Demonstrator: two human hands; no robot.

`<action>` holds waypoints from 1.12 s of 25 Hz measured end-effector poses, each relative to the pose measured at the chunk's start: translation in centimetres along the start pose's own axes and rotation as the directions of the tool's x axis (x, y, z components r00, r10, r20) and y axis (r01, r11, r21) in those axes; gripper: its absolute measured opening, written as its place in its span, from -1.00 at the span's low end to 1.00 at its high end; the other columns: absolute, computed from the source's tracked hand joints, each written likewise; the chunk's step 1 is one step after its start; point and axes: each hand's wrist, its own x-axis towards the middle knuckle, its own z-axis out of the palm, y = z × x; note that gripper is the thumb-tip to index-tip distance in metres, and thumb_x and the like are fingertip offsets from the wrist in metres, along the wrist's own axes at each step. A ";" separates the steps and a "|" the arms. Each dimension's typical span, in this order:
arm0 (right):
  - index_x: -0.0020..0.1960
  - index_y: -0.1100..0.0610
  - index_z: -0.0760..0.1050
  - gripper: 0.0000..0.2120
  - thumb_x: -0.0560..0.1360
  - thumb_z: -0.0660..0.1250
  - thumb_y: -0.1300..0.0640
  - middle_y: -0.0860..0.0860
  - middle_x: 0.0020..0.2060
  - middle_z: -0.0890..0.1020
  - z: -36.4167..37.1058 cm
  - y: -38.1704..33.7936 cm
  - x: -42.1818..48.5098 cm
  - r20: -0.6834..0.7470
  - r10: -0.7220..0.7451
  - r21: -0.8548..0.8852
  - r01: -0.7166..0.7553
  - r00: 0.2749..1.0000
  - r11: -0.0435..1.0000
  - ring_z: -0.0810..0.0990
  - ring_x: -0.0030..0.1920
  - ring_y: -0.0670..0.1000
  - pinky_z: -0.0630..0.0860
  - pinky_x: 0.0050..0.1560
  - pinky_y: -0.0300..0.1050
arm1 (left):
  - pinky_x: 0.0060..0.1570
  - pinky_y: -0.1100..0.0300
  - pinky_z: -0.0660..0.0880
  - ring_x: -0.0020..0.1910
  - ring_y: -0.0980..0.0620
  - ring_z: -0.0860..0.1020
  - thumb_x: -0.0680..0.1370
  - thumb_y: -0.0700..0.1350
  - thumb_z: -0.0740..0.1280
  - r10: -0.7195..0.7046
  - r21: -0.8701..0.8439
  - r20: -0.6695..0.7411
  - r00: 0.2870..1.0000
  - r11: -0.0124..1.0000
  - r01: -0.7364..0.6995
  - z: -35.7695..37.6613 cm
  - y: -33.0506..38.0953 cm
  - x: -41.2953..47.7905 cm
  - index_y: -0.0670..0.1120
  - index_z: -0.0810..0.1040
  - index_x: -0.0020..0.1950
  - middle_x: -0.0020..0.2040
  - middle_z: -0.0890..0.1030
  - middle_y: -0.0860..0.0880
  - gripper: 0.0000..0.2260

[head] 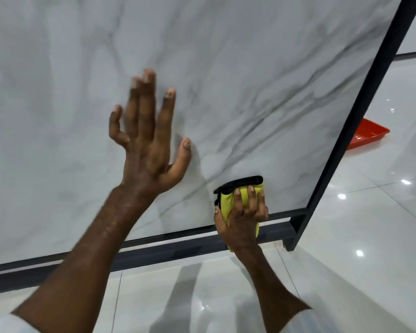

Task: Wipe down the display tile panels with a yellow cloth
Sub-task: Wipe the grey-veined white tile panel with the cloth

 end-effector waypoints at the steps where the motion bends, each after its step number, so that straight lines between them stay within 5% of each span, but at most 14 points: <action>1: 0.55 0.02 0.13 -0.27 0.51 0.32 -0.20 0.08 0.54 0.16 -0.5 -0.1 0.7 0.003 -0.012 0.017 0.012 1.000 1.000 0.24 0.48 0.30 0.40 0.27 0.35 | 0.43 -0.41 0.04 0.61 -0.37 0.08 0.66 0.06 0.20 0.028 -0.006 0.012 1.000 1.000 -0.028 0.1 0.7 0.4 -0.17 0.19 0.65 0.62 0.12 -0.35 -0.39; 8: 0.56 -0.03 0.26 -0.28 0.47 0.39 -0.19 0.06 0.55 0.27 -7.1 -3.9 18.1 -0.230 -0.108 0.093 0.133 0.967 0.987 0.27 0.56 0.23 0.16 0.44 0.17 | 0.53 -0.37 -0.19 0.56 -0.49 0.08 0.66 0.07 0.17 -0.007 0.134 0.033 0.999 0.991 0.002 3.1 2.1 -0.5 -0.28 0.14 0.64 0.59 0.20 -0.42 -0.34; 11: 0.59 0.00 0.22 -0.29 0.52 0.32 -0.19 0.09 0.55 0.26 -4.9 0.6 14.2 -0.259 -0.129 -0.013 0.130 0.957 0.991 0.30 0.54 0.26 0.16 0.43 0.14 | 0.54 -0.36 -0.17 0.56 -0.49 0.09 0.64 0.07 0.15 -0.012 0.131 -0.003 1.000 0.991 0.013 3.7 2.3 -0.4 -0.28 0.15 0.63 0.59 0.19 -0.41 -0.34; 15: 0.59 0.02 0.13 -0.28 0.53 0.27 -0.21 0.09 0.57 0.14 -1.3 6.4 3.3 -0.080 -0.171 -0.107 0.162 0.982 0.981 0.26 0.49 0.28 0.31 0.27 0.25 | 0.51 -0.42 -0.13 0.56 -0.49 0.06 0.65 0.06 0.16 -0.032 0.131 0.034 0.999 0.991 0.028 3.5 2.6 -0.3 -0.30 0.16 0.63 0.59 0.16 -0.41 -0.35; 19: 0.58 0.02 0.13 -0.26 0.51 0.28 -0.20 0.10 0.56 0.14 -1.7 6.3 4.2 -0.056 -0.160 -0.094 0.154 0.986 0.984 0.24 0.50 0.30 0.34 0.25 0.31 | 0.41 -0.48 0.04 0.61 -0.35 0.03 0.63 0.05 0.27 -0.046 -0.005 0.024 0.999 0.999 0.046 0.0 3.2 1.8 -0.15 0.22 0.66 0.62 0.10 -0.38 -0.37; 23: 0.59 0.00 0.18 -0.30 0.52 0.24 -0.21 0.12 0.54 0.27 -4.9 0.2 12.8 -0.167 -0.082 0.013 0.085 0.983 0.996 0.25 0.53 0.28 0.33 0.28 0.34 | 0.39 -0.51 0.10 0.61 -0.39 0.07 0.65 0.11 0.20 0.016 0.061 -0.103 0.995 0.998 -0.009 -3.5 0.4 12.5 -0.18 0.23 0.66 0.60 0.11 -0.47 -0.36; 28: 0.59 0.00 0.36 -0.26 0.45 0.33 -0.19 0.10 0.56 0.38 -14.0 -9.8 35.5 -0.388 -0.084 0.042 0.108 0.918 0.993 0.31 0.55 0.25 0.28 0.38 0.27 | 0.49 -0.42 0.04 0.67 -0.30 0.03 0.68 0.14 0.14 0.098 0.240 -0.079 0.992 0.968 -0.076 -6.2 -2.0 21.1 -0.15 0.10 0.70 0.69 0.09 -0.23 -0.34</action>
